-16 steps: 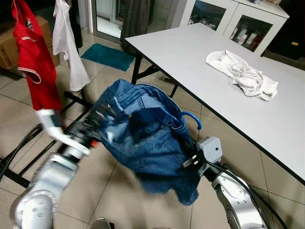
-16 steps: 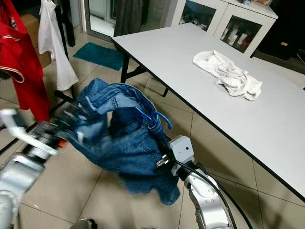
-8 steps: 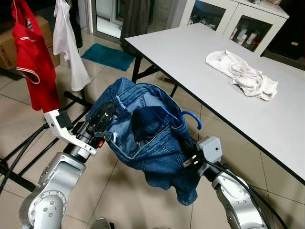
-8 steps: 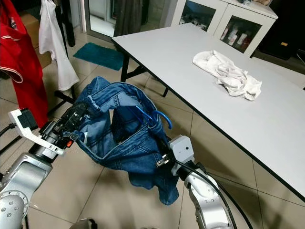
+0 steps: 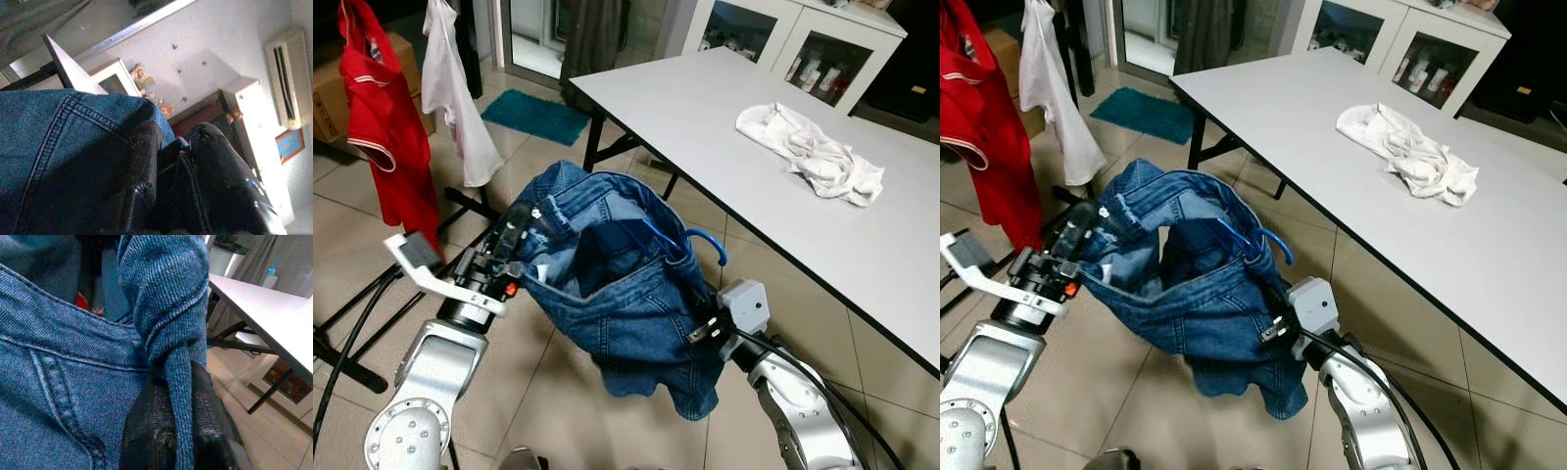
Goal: Hang hanger
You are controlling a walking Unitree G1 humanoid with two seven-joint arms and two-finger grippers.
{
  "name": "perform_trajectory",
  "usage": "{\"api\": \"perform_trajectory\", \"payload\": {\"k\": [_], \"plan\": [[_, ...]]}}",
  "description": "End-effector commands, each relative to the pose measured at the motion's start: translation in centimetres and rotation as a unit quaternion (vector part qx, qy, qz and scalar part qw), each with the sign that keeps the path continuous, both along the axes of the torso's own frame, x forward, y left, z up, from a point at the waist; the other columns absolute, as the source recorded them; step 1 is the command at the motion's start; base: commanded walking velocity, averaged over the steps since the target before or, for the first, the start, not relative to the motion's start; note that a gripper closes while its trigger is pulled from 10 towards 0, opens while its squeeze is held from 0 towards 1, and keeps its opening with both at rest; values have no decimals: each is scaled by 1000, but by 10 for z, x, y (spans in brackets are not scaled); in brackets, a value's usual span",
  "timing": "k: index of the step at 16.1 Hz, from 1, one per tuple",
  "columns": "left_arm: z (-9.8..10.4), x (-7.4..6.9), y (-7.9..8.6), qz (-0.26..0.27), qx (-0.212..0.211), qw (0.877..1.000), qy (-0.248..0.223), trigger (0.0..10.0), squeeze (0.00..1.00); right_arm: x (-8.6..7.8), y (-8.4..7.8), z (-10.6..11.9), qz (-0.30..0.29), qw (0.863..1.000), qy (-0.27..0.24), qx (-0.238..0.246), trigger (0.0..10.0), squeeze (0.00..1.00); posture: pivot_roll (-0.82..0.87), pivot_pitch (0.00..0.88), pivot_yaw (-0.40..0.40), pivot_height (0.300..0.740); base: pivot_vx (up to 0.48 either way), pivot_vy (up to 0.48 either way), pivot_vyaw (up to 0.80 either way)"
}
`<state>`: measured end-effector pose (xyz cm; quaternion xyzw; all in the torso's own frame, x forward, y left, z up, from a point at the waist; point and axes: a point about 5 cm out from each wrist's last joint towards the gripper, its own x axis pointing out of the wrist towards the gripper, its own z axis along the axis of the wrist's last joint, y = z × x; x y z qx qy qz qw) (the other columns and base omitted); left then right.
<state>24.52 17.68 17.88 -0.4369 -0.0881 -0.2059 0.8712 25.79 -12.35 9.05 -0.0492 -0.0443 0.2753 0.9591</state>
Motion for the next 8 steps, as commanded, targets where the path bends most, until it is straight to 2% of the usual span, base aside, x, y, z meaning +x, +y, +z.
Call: {"api": "perform_trajectory", "payload": {"k": [1,2,3,4,5,6,7,8], "plan": [[-5,0,-6,-1,28,1000,12,10000,0,3,-6,6,-8,1000,-17,0,0,0,149,104,-155,740,0,0,0],[-5,0,-8,0,35,999,11,10000,0,3,-6,5,-8,1000,-17,0,0,0,147,104,-155,740,0,0,0],[-4,-1,-10,-5,23,1000,10,10000,0,2,-6,5,-8,1000,-16,0,0,0,146,103,-155,740,0,0,0],[-3,-1,-11,-7,20,1000,9,6549,0,2,-6,5,-9,1000,-16,-1,0,0,144,103,-155,740,0,0,0],[-3,-1,-12,-8,3,1000,8,0,0,3,-7,6,-9,1000,-16,-1,0,0,143,104,-155,740,0,0,0],[-2,-1,-11,-6,-25,1000,8,0,0,3,-7,6,-10,1000,-16,-1,0,0,143,105,-156,740,0,0,0],[0,1,-5,5,-100,995,14,0,0,3,-7,6,-9,1000,-16,-1,0,0,141,105,-157,740,0,0,0],[-1,3,3,20,-153,988,17,0,0,3,-7,6,-10,1000,-16,-1,0,0,138,104,-156,740,0,0,0]]}}
